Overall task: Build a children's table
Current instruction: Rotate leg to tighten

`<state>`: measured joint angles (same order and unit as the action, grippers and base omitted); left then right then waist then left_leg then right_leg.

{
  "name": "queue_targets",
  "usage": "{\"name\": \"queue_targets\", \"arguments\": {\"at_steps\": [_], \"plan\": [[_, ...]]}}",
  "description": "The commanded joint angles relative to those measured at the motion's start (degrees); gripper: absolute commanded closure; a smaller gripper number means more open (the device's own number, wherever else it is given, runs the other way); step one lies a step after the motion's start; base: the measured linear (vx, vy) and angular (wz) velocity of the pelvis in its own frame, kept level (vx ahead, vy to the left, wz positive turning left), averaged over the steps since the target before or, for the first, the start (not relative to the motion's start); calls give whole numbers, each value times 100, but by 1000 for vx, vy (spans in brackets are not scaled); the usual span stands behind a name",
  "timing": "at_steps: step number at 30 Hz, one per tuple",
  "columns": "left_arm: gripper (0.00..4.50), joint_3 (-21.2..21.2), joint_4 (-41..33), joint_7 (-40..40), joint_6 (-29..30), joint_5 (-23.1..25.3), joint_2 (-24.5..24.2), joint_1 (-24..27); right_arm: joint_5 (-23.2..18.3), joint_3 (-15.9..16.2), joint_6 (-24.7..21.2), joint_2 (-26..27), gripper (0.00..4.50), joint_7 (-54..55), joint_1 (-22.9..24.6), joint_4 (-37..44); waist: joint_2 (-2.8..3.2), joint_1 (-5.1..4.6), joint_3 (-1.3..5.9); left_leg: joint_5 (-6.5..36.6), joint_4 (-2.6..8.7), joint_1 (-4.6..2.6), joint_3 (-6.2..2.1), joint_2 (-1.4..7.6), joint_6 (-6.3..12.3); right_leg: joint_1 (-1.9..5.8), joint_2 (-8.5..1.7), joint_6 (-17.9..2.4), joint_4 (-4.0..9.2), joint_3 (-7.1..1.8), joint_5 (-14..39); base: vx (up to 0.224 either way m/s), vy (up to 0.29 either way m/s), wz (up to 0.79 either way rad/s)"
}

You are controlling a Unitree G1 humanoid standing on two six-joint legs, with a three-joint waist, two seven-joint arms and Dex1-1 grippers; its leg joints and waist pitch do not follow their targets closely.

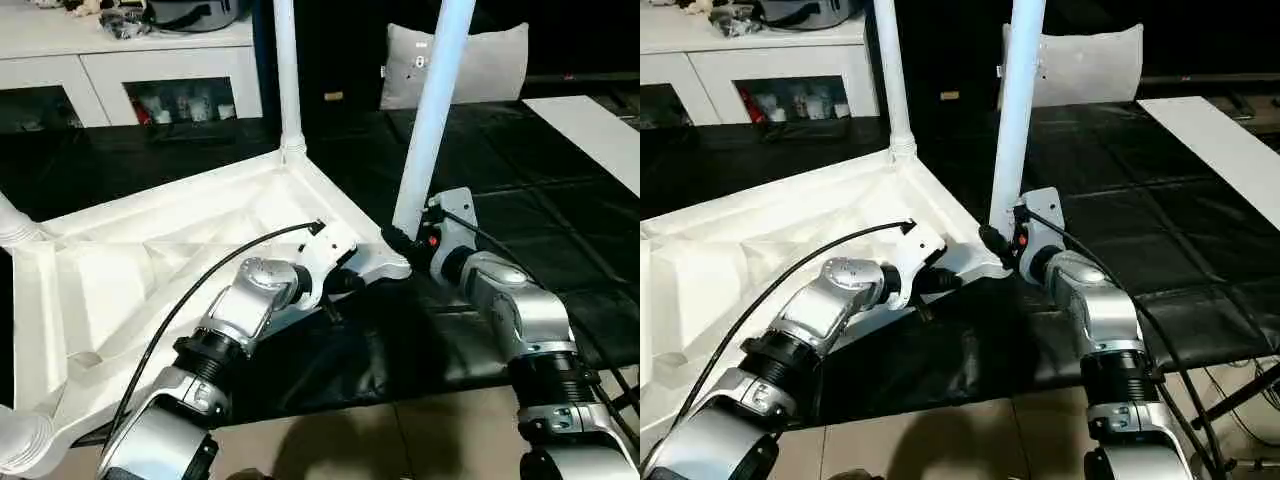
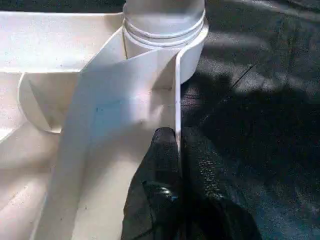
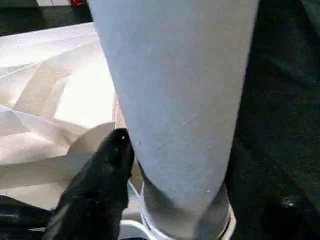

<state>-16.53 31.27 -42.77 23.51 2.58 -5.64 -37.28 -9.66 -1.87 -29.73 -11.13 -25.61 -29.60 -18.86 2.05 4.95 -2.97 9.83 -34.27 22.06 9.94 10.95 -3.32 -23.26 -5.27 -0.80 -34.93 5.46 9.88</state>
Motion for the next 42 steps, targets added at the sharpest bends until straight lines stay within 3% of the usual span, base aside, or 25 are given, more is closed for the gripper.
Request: {"name": "queue_targets", "arguments": {"at_steps": [1, 2, 5, 6, 10, 18, 21, 22, 27, 28, 30, 38, 42], "plan": [[450, -50, -234, -144, -212, -17, -32, -51, -98, 164, -39, 47, 136, -158, 43, -72, -95, 36, 428, 858, 367, -61, -52, 168, 308, 341, -340, -1033, 452, -267, 1206, 0, 0, 0], [450, -126, -266, -339, -343, 11, -180, 5, -94, 219, 157, -111, 128, -411, 100, -58, -121, 27, 422, 913, 368, -56, -44, 162, 298, 346, -342, -1000, 465, -268, 1310, 0, 0, 0], [450, -163, -278, -483, -471, 25, -302, 31, -39, 280, 334, -288, 108, -689, 158, -53, -100, 33, 411, 1027, 377, -68, -48, 176, 260, 331, -347, -937, 478, -274, 1484, 0, 0, 0], [450, -200, -287, -633, -551, 29, -403, 50, -107, 223, 415, -397, 108, -901, 190, -31, -125, 41, 408, 1071, 381, -79, -44, 181, 254, 324, -348, -914, 488, -274, 1547, 0, 0, 0], [450, -303, -295, -959, -730, 34, -621, 88, -233, 198, 523, -673, 64, -1424, 242, 46, -104, 70, 410, 1023, 380, -75, -50, 192, 273, 322, -353, -941, 463, -282, 1464, 0, 0, 0], [450, -558, -372, -1931, -1358, -19, -1187, 197, -384, 634, 730, -1594, 1, -3150, 452, 293, -98, 179, 411, 1089, 372, -88, -48, 222, 334, 325, -366, -1008, 452, -284, 1444, 0, 0, 0], [450, -636, -399, -2409, -1823, -120, -1357, 231, -382, 791, 770, -1808, 1, -3574, 490, 307, -134, 213, 407, 1091, 372, -80, -48, 221, 355, 322, -367, -1022, 445, -277, 1498, 0, 0, 0], [450, -675, -408, -2569, -1911, -138, -1419, 229, -404, 827, 772, -1853, 26, -3716, 500, 317, -125, 222, 399, 1125, 376, -84, -42, 228, 347, 310, -374, -1008, 453, -284, 1595, 0, 0, 0], [450, -890, -425, -3066, -2063, -73, -1642, 190, -487, 948, 817, -1937, 40, -4159, 510, 256, -121, 294, 394, 1224, 388, -113, -41, 250, 287, 277, -385, -972, 468, -294, 1828, 0, 0, 0], [450, -891, -426, -3104, -2075, -83, -1644, 188, -498, 969, 822, -1949, 69, -4204, 511, 259, -116, 310, 393, 1240, 390, -120, -42, 257, 272, 271, -384, -996, 462, -297, 1804, 0, 0, 0], [450, -880, -444, -3153, -2067, -121, -1631, 193, -552, 994, 812, -1950, 78, -4288, 517, 290, -118, 324, 395, 1248, 395, -114, -48, 258, 243, 278, -385, -1011, 447, -294, 1772, 0, 0, 0], [450, -851, -386, -3238, -2117, -189, -1586, 213, -648, 957, 778, -1912, 164, -4454, 506, 245, -115, 324, 412, 1157, 382, -96, -50, 246, 251, 297, -384, -1025, 433, -291, 1617, 0, 0, 0], [450, -837, -385, -3257, -2107, -200, -1583, 226, -825, 932, 628, -1853, 179, -4571, 559, 265, -121, 324, 409, 1159, 380, -92, -48, 247, 277, 295, -381, -1046, 433, -287, 1607, 0, 0, 0]]}}
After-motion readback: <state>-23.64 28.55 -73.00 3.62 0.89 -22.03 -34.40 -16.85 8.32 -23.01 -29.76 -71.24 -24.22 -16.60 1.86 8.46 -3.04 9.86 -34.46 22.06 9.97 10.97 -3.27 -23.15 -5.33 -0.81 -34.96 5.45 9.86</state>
